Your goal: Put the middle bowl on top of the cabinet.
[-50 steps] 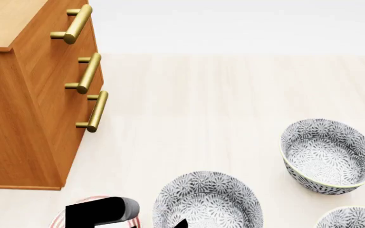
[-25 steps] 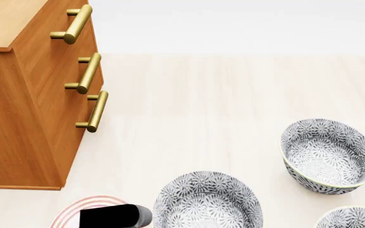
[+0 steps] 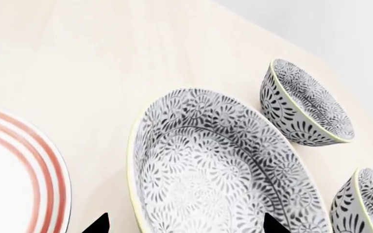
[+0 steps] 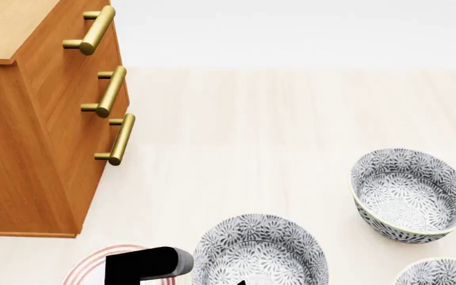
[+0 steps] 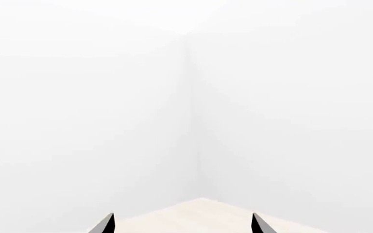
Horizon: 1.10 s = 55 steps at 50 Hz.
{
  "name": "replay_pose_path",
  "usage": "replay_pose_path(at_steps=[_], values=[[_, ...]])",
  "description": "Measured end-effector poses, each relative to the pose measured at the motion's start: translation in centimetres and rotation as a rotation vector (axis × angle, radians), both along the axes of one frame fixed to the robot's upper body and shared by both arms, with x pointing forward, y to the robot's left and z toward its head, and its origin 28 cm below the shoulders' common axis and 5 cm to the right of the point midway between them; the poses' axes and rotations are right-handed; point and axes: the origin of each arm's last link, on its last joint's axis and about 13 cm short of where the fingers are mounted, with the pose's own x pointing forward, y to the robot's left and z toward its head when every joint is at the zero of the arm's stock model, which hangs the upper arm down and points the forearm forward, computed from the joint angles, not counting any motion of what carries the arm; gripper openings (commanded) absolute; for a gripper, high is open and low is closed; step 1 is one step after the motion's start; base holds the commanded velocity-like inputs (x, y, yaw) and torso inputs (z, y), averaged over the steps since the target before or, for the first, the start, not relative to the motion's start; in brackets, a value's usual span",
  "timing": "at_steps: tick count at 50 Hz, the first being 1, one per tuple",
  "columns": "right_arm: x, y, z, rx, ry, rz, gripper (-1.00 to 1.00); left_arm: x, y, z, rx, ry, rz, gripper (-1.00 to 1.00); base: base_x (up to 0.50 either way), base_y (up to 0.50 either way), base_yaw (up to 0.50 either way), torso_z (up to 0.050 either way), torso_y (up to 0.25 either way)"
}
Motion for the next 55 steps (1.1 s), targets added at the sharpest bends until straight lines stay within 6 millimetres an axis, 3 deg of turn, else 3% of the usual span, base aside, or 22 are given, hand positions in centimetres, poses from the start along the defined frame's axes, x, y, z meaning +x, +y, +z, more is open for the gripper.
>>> replay_pose_path(at_steps=[55], values=[[-0.6, 0.2, 0.4, -0.006, -0.017, 0.007, 1.0, 1.9, -0.5, -1.2, 0.017, 0.055, -0.014, 1.0, 0.0, 0.0, 0.0, 0.0, 0.0]])
